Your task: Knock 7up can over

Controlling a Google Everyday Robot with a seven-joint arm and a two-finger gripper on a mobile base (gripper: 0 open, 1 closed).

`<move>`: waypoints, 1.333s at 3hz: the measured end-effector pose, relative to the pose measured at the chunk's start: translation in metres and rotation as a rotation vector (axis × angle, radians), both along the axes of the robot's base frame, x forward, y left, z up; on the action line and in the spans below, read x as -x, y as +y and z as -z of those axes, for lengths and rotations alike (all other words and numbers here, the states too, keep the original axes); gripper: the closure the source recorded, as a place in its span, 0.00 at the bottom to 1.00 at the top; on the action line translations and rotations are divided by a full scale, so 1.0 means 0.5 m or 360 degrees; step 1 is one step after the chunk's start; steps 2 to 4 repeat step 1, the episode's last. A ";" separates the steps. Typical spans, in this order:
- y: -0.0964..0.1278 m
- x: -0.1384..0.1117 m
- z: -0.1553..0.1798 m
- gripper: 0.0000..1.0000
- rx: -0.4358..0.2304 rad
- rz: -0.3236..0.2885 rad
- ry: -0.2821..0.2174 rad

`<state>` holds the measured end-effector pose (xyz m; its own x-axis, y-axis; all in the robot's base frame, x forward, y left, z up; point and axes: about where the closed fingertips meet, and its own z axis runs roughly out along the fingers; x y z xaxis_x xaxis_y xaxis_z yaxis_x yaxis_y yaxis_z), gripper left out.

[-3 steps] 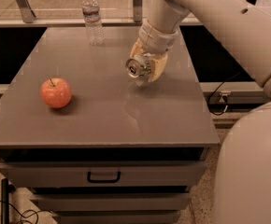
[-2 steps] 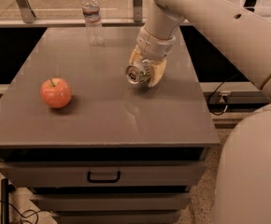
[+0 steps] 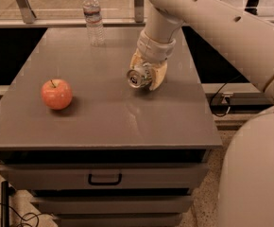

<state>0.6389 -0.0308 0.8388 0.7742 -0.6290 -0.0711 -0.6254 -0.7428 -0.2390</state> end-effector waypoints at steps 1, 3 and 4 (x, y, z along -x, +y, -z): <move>0.002 -0.001 0.004 0.60 -0.0001 -0.0001 0.0001; 0.002 -0.001 0.004 0.60 -0.0001 -0.0001 0.0001; 0.002 -0.001 0.004 0.60 -0.0001 -0.0001 0.0001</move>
Offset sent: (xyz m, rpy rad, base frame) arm 0.0000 0.0000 0.0000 0.0000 0.0000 0.0000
